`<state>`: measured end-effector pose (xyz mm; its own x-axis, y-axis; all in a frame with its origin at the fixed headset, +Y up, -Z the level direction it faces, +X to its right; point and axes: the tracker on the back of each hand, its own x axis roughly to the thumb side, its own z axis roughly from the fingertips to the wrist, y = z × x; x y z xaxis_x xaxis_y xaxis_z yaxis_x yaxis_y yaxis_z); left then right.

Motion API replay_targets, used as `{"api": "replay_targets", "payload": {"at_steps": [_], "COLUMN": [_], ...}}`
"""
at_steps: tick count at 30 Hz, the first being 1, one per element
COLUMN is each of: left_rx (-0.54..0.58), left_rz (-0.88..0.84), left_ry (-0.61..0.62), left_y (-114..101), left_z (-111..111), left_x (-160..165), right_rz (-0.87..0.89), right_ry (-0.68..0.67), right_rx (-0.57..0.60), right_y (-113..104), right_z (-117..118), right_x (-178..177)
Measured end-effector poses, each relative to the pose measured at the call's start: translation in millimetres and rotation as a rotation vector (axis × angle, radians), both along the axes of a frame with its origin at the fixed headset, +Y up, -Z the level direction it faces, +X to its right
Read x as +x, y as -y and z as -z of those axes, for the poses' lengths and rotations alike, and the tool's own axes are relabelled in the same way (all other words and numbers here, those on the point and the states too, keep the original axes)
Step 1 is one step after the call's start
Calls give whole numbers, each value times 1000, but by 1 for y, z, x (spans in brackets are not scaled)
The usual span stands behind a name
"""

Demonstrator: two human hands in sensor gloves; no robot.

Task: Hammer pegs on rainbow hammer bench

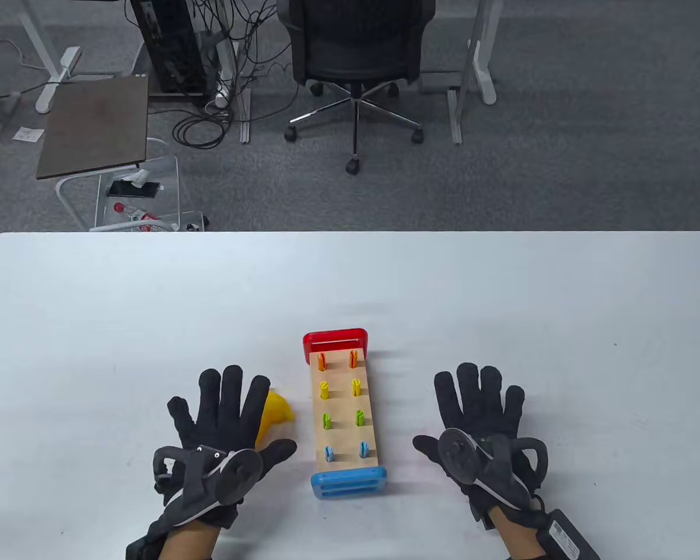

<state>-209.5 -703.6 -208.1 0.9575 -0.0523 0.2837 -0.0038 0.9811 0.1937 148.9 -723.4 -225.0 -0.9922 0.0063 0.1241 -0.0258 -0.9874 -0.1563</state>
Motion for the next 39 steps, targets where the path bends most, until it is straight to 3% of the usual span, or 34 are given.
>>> {"api": "replay_targets", "payload": {"at_steps": [15,39], "left_rx": [13,54], "left_rz": [-53,-75], "left_ry": [-20,-93], "left_y": [-7,-8], "left_z": [0,-2], "left_x": [-6,-13], "right_rz": [16,11], "right_ry": [14,-10], "right_rx": [-50,-36], "right_y": [-2,-5], "right_z": [-1,-3], "right_x": [-1,-4]}}
